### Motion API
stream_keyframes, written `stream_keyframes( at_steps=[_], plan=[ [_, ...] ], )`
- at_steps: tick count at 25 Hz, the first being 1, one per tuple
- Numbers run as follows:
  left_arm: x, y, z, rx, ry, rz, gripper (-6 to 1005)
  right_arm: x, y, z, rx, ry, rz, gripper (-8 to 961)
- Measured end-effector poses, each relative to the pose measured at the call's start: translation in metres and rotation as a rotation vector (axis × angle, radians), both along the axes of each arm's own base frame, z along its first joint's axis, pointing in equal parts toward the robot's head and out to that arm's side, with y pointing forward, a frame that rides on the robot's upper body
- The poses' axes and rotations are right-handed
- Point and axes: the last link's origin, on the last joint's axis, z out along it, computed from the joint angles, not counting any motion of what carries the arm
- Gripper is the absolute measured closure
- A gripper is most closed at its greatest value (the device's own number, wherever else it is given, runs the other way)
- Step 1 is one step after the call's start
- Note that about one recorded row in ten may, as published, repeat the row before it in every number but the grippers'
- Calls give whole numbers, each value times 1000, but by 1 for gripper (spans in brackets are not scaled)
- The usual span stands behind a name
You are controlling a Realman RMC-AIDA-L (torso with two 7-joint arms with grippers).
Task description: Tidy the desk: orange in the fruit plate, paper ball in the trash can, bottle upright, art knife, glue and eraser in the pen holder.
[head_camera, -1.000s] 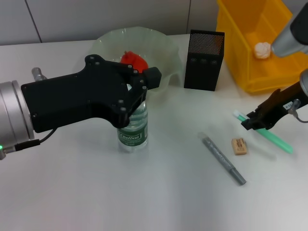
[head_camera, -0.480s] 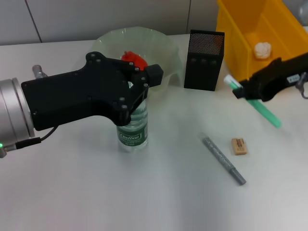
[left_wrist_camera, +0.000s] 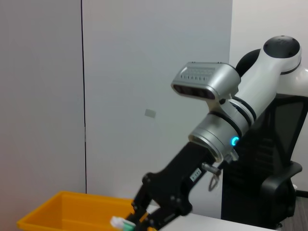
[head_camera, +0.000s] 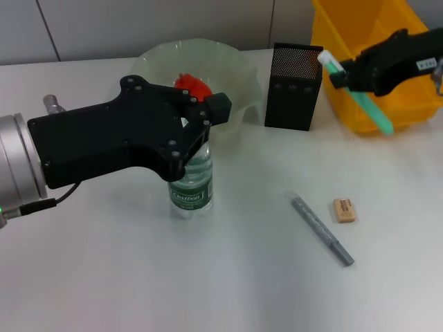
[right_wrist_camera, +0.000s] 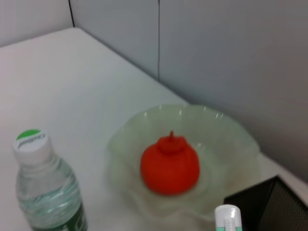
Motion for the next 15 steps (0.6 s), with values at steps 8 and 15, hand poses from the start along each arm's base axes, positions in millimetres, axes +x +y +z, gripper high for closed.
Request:
stream_keyframes(
  at_steps=[8, 15],
  plan=[
    [-2, 0, -1, 0, 3, 1, 1001, -1, 11, 11, 74, 79, 56, 763],
    [-3, 1, -3, -1, 4, -2, 1001, 3, 20, 16, 76, 116, 58, 763]
  ],
)
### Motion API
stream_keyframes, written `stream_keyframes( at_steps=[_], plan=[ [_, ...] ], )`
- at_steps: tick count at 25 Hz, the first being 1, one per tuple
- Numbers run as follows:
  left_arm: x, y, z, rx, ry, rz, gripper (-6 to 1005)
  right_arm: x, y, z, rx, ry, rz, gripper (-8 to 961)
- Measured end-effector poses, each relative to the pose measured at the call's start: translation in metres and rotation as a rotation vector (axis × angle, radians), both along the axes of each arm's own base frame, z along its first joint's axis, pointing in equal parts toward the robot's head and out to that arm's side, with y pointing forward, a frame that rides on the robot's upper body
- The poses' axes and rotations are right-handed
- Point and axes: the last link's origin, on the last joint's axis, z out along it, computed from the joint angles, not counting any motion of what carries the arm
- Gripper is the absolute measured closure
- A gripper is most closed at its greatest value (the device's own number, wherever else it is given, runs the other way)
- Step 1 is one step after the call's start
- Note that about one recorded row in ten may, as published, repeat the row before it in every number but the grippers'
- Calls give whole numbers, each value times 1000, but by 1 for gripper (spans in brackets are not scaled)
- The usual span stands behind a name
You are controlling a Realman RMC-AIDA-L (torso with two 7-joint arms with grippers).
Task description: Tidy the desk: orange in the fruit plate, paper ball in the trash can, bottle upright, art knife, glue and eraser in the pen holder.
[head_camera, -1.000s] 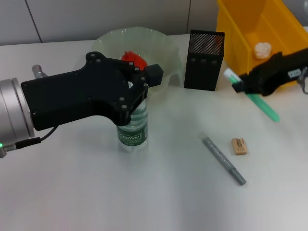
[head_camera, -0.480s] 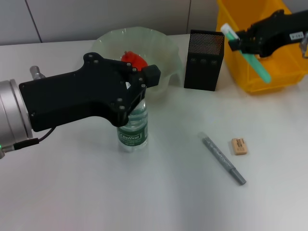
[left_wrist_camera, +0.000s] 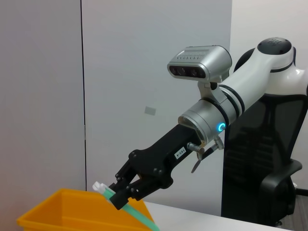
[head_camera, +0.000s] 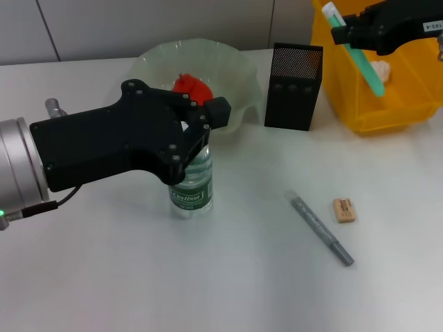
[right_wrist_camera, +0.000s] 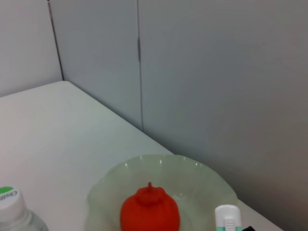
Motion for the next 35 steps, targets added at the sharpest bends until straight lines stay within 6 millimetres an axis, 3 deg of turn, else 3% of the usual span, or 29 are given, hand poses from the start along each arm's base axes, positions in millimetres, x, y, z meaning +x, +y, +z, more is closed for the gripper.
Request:
stream_keyframes(
  at_steps=[19, 27, 35],
  plan=[
    [-2, 0, -2, -7, -1, 7, 1001, 23, 13, 14, 185, 112, 92, 763],
    [-6, 1, -3, -13, -41, 13, 1001, 32, 21, -2, 212, 120, 137, 763],
    [-10, 1, -2, -9, -44, 21, 1001, 27, 31, -5, 237, 105, 161, 763]
  ],
)
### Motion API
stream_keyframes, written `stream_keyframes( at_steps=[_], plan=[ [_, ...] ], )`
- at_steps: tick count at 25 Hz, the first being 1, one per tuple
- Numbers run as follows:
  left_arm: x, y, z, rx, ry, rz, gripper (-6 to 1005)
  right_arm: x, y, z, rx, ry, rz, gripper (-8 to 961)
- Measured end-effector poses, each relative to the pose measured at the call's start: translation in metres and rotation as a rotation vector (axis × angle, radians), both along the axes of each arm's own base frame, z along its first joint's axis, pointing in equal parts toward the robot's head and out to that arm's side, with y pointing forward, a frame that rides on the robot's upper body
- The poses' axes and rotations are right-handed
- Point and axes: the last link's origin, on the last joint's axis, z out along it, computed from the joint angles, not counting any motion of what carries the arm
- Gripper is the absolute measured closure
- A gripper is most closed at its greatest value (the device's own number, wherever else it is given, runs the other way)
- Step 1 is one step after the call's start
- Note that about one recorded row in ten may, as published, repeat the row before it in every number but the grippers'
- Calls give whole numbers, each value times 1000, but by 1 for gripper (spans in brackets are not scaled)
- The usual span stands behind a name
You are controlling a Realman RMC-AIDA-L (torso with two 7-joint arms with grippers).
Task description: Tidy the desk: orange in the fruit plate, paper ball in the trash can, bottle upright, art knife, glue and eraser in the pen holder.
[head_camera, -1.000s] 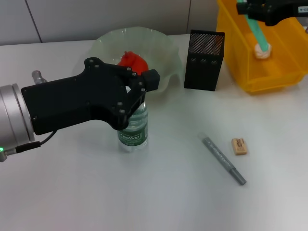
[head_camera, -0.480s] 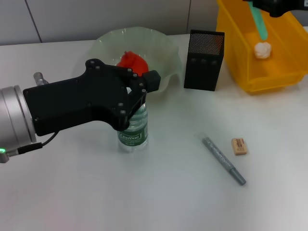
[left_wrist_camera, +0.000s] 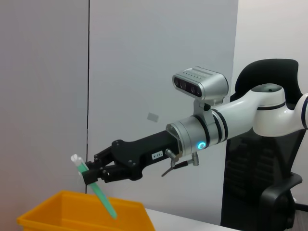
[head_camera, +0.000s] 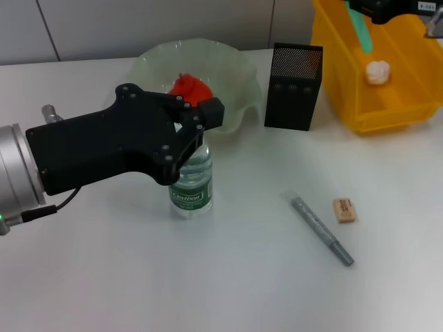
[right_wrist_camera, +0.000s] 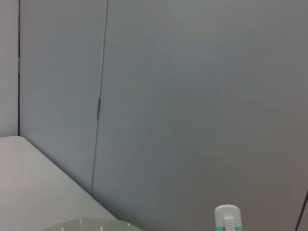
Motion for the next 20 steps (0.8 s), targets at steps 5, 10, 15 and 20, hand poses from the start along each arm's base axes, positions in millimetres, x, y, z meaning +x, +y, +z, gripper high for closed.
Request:
stream_keyframes(
  at_steps=[5, 10, 15, 20],
  plan=[
    [-1, 0, -1, -2, 0, 1, 1001, -8, 8, 0, 7, 1, 13, 763],
    [-3, 0, -1, -4, 2, 6, 1001, -18, 16, -4, 3, 17, 28, 763],
    [-4, 0, -2, 0, 8, 2, 1001, -27, 25, -8, 12, 46, 36, 763],
    [-8, 2, -5, -4, 9, 9, 1001, -33, 32, -13, 20, 88, 31, 763]
  ],
)
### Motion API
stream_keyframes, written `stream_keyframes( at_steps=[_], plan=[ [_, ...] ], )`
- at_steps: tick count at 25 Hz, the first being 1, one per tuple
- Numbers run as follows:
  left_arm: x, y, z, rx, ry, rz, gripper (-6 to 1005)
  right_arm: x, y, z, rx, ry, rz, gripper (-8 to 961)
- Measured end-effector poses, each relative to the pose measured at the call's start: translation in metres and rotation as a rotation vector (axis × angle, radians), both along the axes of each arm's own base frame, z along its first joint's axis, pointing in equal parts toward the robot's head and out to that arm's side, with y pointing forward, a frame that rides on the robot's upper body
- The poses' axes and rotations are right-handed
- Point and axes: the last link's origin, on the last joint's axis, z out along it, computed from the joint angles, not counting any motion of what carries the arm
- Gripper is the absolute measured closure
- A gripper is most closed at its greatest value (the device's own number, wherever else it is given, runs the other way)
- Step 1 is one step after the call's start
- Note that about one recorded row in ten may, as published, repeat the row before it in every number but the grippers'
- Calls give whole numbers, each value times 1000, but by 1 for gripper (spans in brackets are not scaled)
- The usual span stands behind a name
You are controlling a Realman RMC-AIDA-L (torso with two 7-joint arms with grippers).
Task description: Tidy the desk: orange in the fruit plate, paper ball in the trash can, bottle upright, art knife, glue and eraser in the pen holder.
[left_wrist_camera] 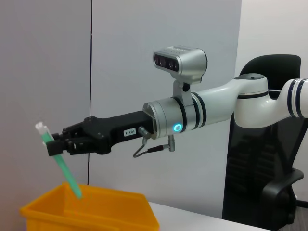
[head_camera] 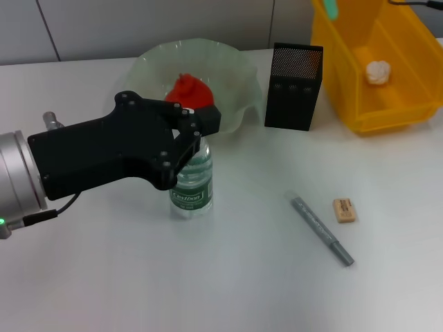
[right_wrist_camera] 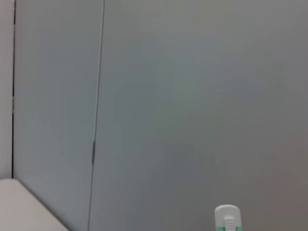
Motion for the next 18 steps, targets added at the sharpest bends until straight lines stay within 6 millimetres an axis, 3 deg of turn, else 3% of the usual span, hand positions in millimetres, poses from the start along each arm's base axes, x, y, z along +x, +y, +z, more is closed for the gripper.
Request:
stream_keyframes(
  at_steps=[9, 18],
  plan=[
    [-5, 1, -1, 3, 0, 13, 1001, -2, 11, -18, 5, 4, -15, 762],
    [-4, 2, 0, 3, -8, 11, 1001, 10, 8, -41, -17, -29, -26, 762]
  ],
)
